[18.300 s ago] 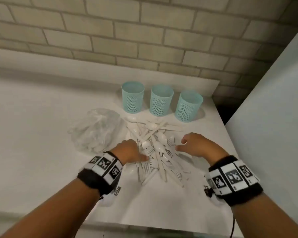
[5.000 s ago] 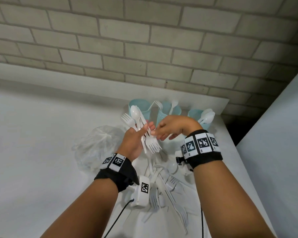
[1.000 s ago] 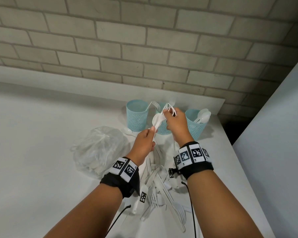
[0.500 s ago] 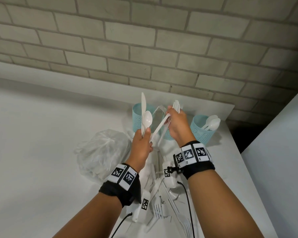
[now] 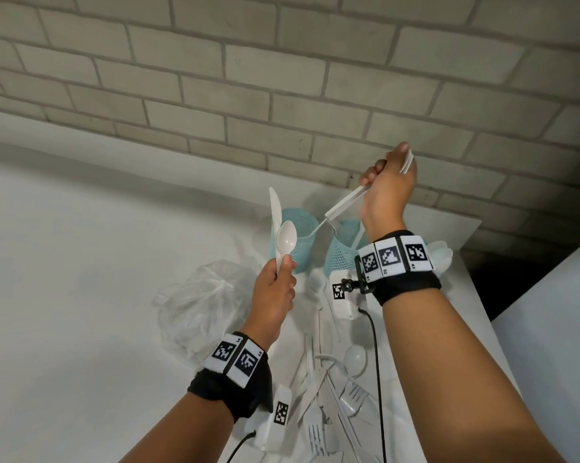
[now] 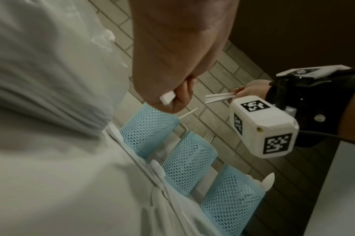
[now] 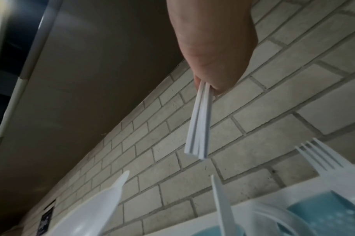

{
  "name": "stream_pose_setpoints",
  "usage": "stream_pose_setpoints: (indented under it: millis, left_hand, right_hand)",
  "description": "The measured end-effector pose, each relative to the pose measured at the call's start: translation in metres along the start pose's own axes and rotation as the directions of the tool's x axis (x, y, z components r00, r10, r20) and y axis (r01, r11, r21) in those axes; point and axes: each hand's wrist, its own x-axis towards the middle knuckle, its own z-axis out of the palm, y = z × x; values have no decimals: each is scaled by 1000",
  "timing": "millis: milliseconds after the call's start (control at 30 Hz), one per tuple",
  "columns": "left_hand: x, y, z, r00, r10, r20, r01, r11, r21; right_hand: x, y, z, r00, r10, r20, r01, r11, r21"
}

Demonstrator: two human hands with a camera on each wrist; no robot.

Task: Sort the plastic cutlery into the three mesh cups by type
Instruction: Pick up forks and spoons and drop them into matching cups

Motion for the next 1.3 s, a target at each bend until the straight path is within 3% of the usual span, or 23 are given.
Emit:
stream_pose_setpoints:
  millis: [267,500,667,833,933,1067,1200,1300]
  left_hand:
    - [-1,-5,5,999,0,45,-1,1000,21]
    - [0,-4,5,998,21,67,-23,999,31]
    - [0,-4,5,997,38,67,-40,999,34]
    - [-1,-2,10,998,-10,62,11,1000,-18]
    - [-4,0,12,997,-11,75,12,1000,-7]
    - [-10,2,14,994,33,103,-36,999,28]
    - [-14,2,16,992,54,115,-63,995,76]
    - [-16,0,17,993,52,107,-63,993,99]
  right_hand:
    - [16,7,-26,989,-111,-96,88,971,-220]
    - [17,42,-60,997,5,-73,-40,880,-472]
    - [18,46,-66,995,-102,13,88,782,-617]
    - [7,28,-54,959,-237,154,281,757,-590]
    - [-8,22,-50,945,-150,291,293,785,-546]
    - [-21,19,-50,897,46,440,277,718,-639]
    - [-34,18,-50,821,283,496,161,718,-677]
    - [-42,14,-54,780,351,518,120,728,-675]
